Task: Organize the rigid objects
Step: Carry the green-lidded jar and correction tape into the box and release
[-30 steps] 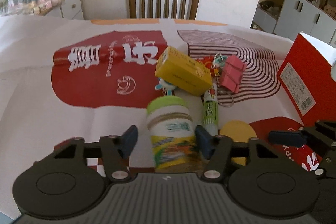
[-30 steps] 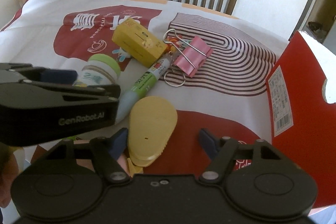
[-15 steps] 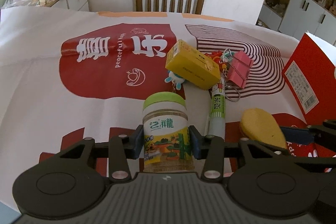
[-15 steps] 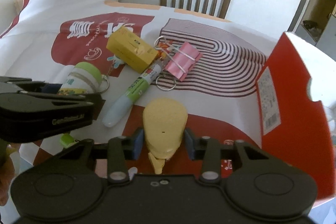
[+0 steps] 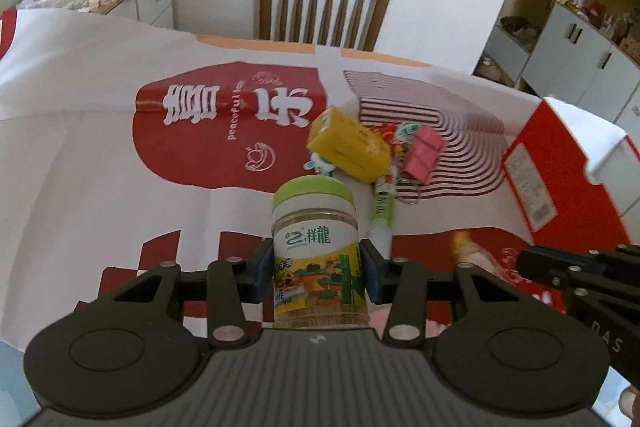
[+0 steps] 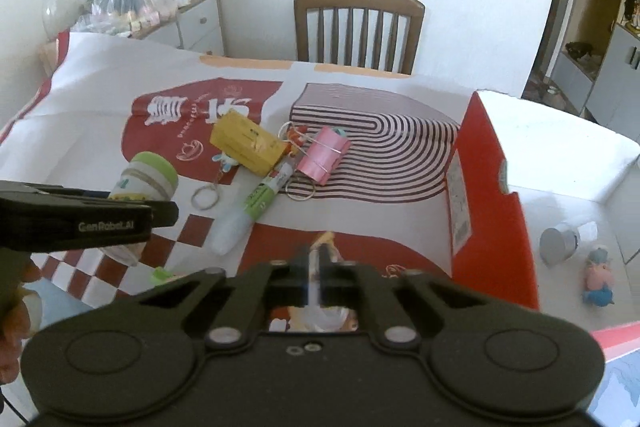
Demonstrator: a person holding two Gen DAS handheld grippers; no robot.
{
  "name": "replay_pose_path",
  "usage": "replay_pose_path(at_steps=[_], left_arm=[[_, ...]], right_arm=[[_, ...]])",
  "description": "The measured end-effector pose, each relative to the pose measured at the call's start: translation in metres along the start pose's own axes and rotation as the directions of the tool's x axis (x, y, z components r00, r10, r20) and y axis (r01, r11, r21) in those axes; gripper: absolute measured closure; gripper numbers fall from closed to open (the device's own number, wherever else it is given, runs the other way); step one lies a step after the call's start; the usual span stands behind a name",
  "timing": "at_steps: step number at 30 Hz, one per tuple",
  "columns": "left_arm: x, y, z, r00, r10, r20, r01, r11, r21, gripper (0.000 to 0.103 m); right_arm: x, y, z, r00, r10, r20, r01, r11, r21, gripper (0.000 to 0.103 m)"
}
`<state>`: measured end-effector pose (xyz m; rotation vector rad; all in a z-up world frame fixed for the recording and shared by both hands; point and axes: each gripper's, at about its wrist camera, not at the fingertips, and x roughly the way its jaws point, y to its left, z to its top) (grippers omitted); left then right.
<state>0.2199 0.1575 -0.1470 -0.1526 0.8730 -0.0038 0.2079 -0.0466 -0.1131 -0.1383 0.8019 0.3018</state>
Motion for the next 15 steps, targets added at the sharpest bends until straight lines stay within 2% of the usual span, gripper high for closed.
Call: replay_pose_path(at_steps=[2,4,5,7,8,9,10,15], left_arm=[[-0.008,-0.004,-0.001,1.0,-0.008,0.01,0.008,1.0,0.01,0.059],[-0.014,-0.008,-0.002,1.0,-0.013,0.02,0.012,1.0,0.021,0.059],[-0.016,-0.009,-0.003,1.0,-0.013,0.022,0.012,1.0,0.024,0.059],[-0.019,-0.01,-0.006,1.0,-0.017,0.019,0.017,1.0,0.023,0.059],[-0.021,-0.011,-0.007,1.0,-0.018,0.018,0.018,1.0,0.024,0.059],[-0.022,-0.011,-0.009,1.0,-0.018,0.015,0.017,1.0,0.024,0.059],[-0.022,-0.011,-0.01,1.0,-0.017,0.011,0.016,1.0,0.021,0.059],[-0.022,-0.007,-0.018,1.0,-0.009,-0.011,0.01,1.0,0.002,0.059]], right_arm=[[-0.004,-0.003,-0.001,1.0,0.006,0.002,-0.006,1.0,-0.006,0.092],[-0.005,-0.007,-0.005,1.0,0.02,-0.001,-0.02,1.0,-0.017,0.082],[-0.005,-0.008,-0.007,1.0,0.022,-0.006,-0.023,1.0,-0.016,0.08],[-0.003,-0.013,-0.011,0.999,0.035,-0.012,-0.035,0.999,-0.002,0.061],[-0.001,-0.015,-0.013,0.999,0.033,-0.013,-0.033,0.999,0.007,0.056],[0.001,-0.016,-0.014,0.999,0.036,-0.019,-0.036,0.999,0.013,0.045],[0.003,-0.016,-0.016,0.999,0.037,-0.023,-0.037,0.999,0.017,0.039],[0.025,-0.012,-0.024,0.998,0.023,-0.062,-0.025,0.999,-0.033,0.039]])
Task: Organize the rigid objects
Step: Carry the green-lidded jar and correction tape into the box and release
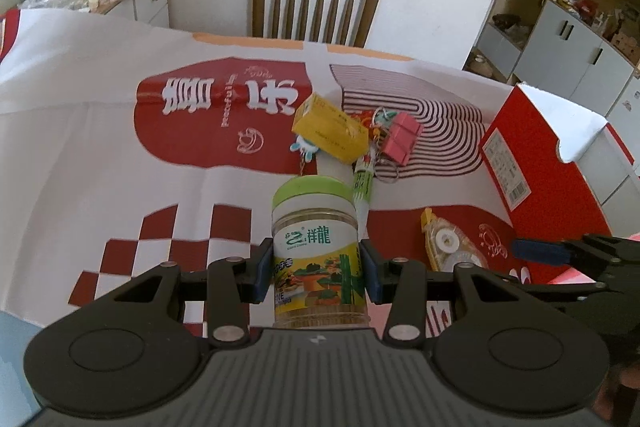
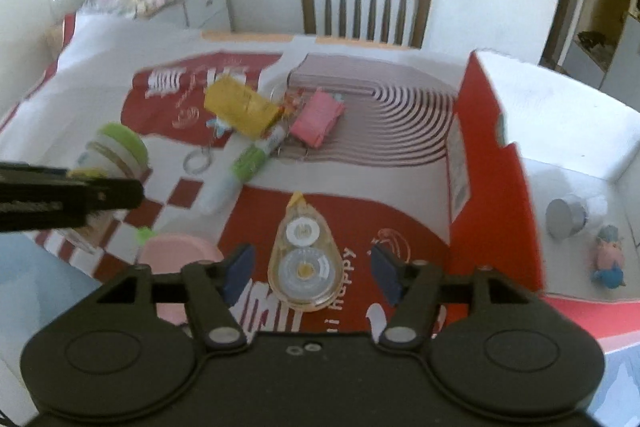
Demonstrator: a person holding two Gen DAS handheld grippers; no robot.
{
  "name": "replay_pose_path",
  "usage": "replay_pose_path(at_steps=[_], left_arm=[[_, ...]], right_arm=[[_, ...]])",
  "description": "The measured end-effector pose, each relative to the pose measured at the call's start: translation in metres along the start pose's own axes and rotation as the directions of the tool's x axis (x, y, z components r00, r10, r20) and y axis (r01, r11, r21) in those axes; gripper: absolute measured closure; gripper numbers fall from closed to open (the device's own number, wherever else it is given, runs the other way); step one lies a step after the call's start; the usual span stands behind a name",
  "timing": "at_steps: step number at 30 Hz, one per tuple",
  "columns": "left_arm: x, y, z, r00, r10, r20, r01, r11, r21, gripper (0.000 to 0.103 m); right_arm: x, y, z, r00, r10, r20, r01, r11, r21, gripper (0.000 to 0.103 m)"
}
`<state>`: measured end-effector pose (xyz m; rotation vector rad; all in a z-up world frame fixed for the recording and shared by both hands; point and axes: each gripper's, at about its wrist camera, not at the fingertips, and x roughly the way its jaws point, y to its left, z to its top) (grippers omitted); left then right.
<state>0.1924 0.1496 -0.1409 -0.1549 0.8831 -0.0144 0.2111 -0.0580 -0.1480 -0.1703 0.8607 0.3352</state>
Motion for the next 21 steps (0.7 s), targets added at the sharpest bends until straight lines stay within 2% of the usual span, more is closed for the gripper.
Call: replay_pose_path(at_steps=[12,17,19,21], left_arm=[[0.002,0.006,-0.011,1.0,0.015,-0.022,-0.016,1.0,-0.014,0.059],[0.003,0.005,-0.012,0.999,0.014,-0.029,-0.014,1.0,-0.017,0.059],[0.003,0.004,-0.013,1.0,0.013,-0.029,-0.013,1.0,-0.014,0.059],[0.004,0.003,-0.013,0.999,0.013,-0.03,-0.014,1.0,-0.011,0.059]], right_arm=[[0.028,0.015,-0.013,0.999,-0.035,-0.031,0.032,0.993,-0.111,0.039],[0.028,0.016,-0.012,0.999,-0.03,-0.025,0.027,0.993,-0.116,0.046],[0.027,0.016,-0.012,0.999,-0.035,-0.021,0.033,0.992,-0.123,0.054],[0.028,0.016,-0.011,0.999,-0.035,-0.022,0.032,0.992,-0.123,0.054]])
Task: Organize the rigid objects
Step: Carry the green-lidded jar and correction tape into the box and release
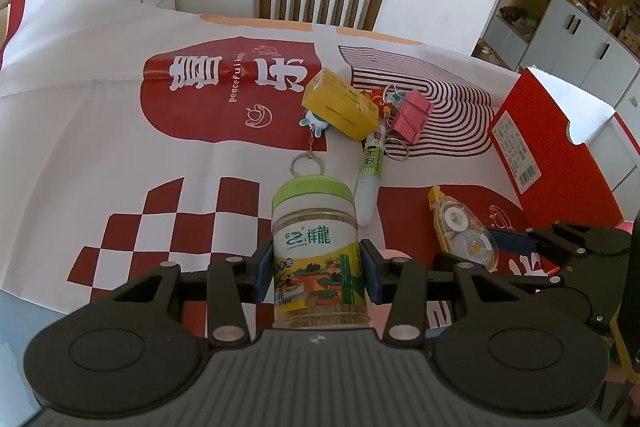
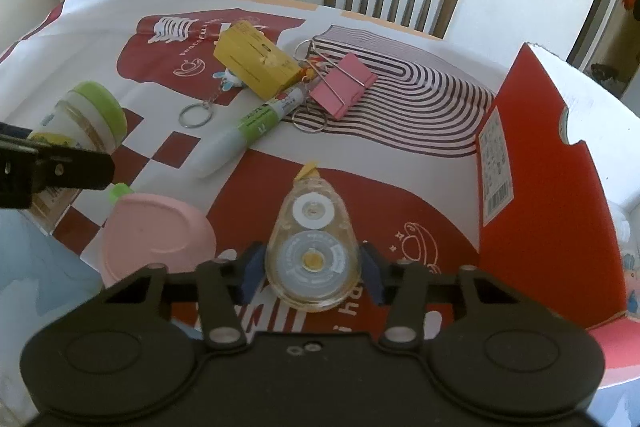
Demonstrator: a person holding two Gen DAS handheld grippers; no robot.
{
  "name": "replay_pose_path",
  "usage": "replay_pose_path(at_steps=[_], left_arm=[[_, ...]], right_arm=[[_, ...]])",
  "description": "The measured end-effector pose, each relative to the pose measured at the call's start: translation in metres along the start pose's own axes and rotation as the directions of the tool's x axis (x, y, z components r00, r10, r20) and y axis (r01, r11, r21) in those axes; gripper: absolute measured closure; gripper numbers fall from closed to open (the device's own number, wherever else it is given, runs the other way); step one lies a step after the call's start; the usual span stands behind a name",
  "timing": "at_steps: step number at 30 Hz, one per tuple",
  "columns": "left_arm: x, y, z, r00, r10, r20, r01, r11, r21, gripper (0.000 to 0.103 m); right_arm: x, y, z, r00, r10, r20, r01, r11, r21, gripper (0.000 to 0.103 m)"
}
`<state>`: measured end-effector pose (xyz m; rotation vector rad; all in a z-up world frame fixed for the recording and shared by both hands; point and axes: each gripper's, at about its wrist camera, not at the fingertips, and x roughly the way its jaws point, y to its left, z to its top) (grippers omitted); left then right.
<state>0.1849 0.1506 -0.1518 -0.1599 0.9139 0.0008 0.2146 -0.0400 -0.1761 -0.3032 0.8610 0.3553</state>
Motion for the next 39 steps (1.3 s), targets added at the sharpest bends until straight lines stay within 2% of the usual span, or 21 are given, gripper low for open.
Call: replay_pose_path(at_steps=[8,18,27,39], left_arm=[[-0.003,-0.006,0.001,1.0,-0.009,-0.004,0.009,1.0,0.01,0.059],[-0.022,-0.032,0.009,0.998,-0.048,0.031,0.046,0.998,0.047,0.059],[-0.047,-0.078,0.02,0.994,-0.095,0.051,0.089,0.99,0.106,0.059],[-0.066,-0.164,0.031,0.983,-0.17,0.063,0.157,0.971,0.181,0.059]], right_arm=[[-0.017,-0.004,0.004,1.0,0.0,0.009,0.0,1.0,0.025,0.054],[-0.069,-0.018,0.01,0.997,0.018,0.078,-0.024,0.997,0.071,0.054],[-0.115,-0.051,0.013,0.99,0.007,0.139,-0.024,0.993,0.118,0.054],[-0.153,-0.124,-0.007,0.982,-0.035,0.184,0.0,0.983,0.185,0.054]])
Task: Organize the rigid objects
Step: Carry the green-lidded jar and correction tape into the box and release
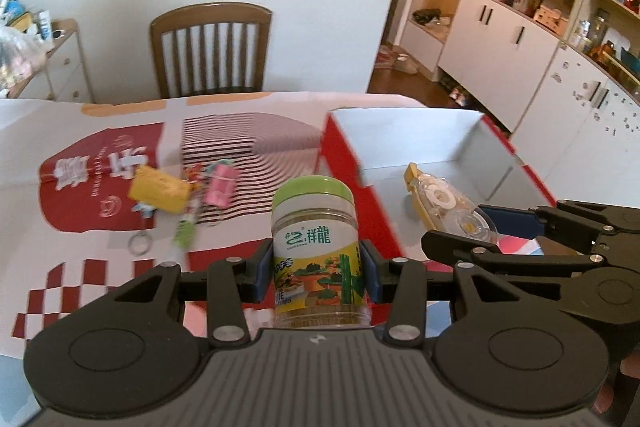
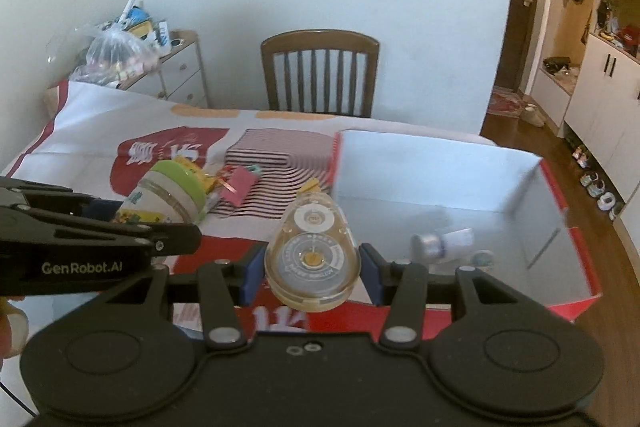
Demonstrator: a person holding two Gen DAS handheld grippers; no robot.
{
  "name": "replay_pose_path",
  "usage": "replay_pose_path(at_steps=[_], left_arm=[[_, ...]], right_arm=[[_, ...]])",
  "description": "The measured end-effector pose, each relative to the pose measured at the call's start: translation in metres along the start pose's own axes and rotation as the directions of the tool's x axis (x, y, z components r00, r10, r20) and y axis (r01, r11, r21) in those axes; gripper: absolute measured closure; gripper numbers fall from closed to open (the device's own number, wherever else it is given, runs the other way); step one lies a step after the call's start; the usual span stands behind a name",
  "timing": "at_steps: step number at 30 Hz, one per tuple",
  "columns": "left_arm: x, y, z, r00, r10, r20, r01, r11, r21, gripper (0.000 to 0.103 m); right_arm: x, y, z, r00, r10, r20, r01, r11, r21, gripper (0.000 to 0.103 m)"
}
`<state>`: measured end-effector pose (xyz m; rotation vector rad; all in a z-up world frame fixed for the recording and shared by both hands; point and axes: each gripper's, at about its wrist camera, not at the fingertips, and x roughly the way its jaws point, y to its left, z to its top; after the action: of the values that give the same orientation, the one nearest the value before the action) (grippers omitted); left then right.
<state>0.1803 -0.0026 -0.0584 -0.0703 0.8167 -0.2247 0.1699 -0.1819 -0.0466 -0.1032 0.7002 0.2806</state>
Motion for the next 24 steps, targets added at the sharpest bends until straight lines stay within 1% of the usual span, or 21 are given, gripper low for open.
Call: replay_pose_path(at_steps=[9,12,15,18,24], left_arm=[[0.02,-0.058,0.013,1.0,-0.009,-0.01,0.01,0.999,0.031,0.059],[0.032,-0.075,0.017,1.0,-0.006,-0.021,0.007,0.999,0.047,0.059],[0.049,-0.091,0.023,0.999,-0.004,-0.042,0.005,0.999,0.042,0.059],[0.068,-0.106,0.03,0.998,0.018,-0.057,-0.015,0.998,0.057,0.059],[0.107,-0.125,0.042,0.993,0.068,-0.096,-0.059,0.994,0.091,0.059]], right_arm=[[-0.007,-0.063,-0.006,0.999,-0.036,0.009,0.036,0.999,0.013,0.054],[-0.005,-0.086,-0.008,0.999,-0.051,0.002,0.051,0.998,0.021,0.054],[0.0,-0.111,-0.009,0.998,-0.066,-0.009,0.066,0.997,0.032,0.054],[0.005,-0.131,-0.012,0.997,-0.08,-0.02,0.08,0.996,0.039,0.054],[0.026,-0.159,-0.011,0.995,-0.085,-0.054,0.087,0.995,0.048,0.054]])
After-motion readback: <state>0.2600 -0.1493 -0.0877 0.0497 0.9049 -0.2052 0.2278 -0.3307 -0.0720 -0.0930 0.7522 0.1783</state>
